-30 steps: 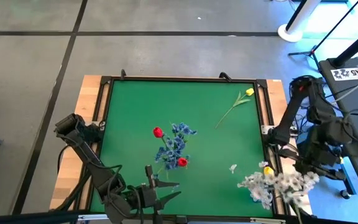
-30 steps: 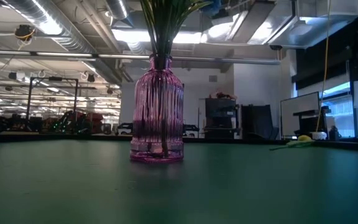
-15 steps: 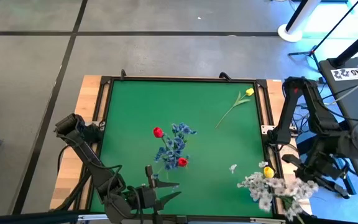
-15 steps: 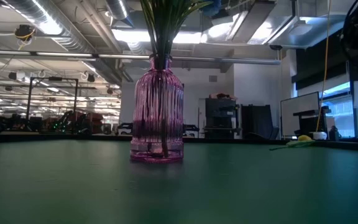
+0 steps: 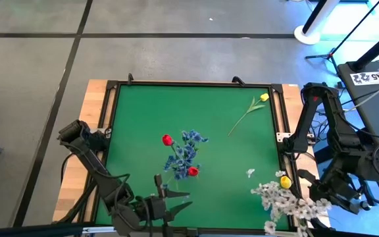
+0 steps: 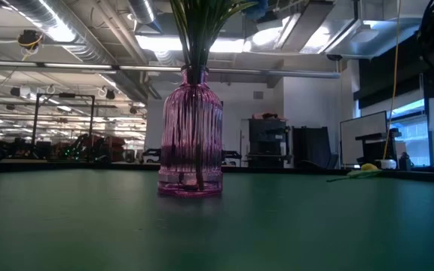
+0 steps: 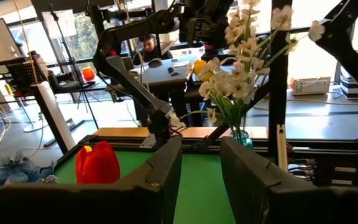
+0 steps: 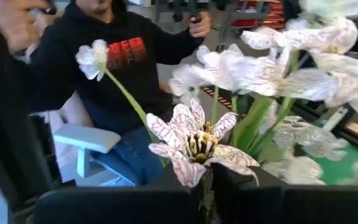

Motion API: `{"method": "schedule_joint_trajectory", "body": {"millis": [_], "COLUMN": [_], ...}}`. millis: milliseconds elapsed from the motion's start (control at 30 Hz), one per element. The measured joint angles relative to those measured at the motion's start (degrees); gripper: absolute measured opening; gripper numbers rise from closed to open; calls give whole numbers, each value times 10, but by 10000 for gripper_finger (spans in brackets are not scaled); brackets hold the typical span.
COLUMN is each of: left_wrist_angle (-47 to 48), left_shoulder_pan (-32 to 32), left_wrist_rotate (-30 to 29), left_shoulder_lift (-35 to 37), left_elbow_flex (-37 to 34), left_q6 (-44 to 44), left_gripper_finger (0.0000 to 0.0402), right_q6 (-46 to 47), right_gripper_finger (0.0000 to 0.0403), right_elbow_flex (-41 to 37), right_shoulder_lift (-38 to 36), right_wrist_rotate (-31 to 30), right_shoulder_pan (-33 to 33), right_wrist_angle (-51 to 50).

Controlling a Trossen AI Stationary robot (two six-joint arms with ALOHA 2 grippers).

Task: Sort flowers into vase by color
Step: Put the white flowers into the blue vase

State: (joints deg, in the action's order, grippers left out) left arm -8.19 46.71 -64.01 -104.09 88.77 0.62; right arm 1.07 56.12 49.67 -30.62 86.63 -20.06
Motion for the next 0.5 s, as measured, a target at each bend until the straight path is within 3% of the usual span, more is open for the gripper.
{"method": "schedule_joint_trajectory", "body": {"millis": [200,400,500], "left_wrist_angle": [0,0,0], "left_shoulder_pan": [-11,-24,-29], "left_wrist_rotate": [4,6,6], "left_shoulder_lift": [0,0,0], "left_elbow_flex": [0,0,0], "left_q6": [-1,0,0], "left_gripper_finger": [108,108,108], "right_q6": [38,92,168], "right_gripper_finger": [17,17,17], "right_elbow_flex": [0,0,0], "right_shoulder_lift": [14,44,49], "right_wrist_rotate": [-75,-74,-94], "right_shoulder_pan": [0,0,-1], "right_wrist_angle": [6,-9,-33]}}
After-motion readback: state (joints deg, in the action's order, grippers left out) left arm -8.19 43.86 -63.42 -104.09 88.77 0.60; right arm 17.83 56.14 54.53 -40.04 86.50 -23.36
